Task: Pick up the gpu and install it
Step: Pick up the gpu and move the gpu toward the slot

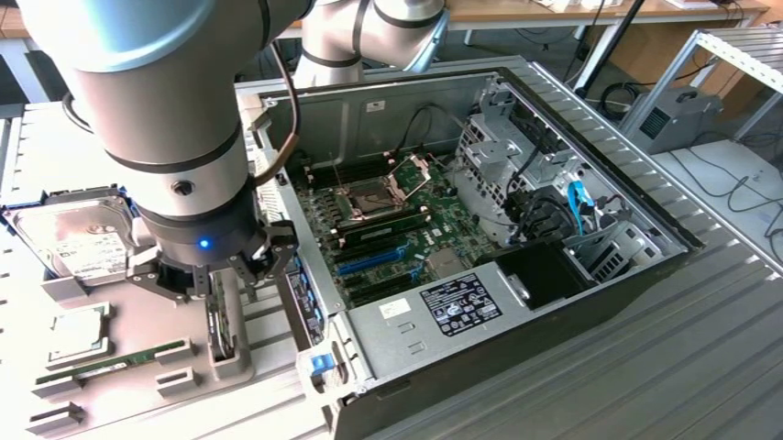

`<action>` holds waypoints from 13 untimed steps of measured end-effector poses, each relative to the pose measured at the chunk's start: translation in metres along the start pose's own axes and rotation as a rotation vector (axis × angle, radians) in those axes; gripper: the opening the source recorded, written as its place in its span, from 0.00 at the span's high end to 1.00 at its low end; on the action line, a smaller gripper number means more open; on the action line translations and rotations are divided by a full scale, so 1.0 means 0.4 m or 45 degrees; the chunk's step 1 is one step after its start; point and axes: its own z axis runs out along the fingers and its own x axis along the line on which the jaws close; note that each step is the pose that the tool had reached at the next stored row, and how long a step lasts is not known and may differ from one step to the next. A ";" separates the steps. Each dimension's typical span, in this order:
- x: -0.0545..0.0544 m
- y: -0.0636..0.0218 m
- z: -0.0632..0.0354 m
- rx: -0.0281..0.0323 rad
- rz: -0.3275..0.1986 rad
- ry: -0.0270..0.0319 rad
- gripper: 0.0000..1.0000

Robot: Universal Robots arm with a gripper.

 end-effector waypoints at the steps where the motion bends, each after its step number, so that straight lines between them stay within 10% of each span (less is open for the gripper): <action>1: 0.000 0.000 0.001 0.0000 0.000 0.0000 0.58; 13: 0.001 0.000 0.007 -0.0001 0.000 -0.0001 0.58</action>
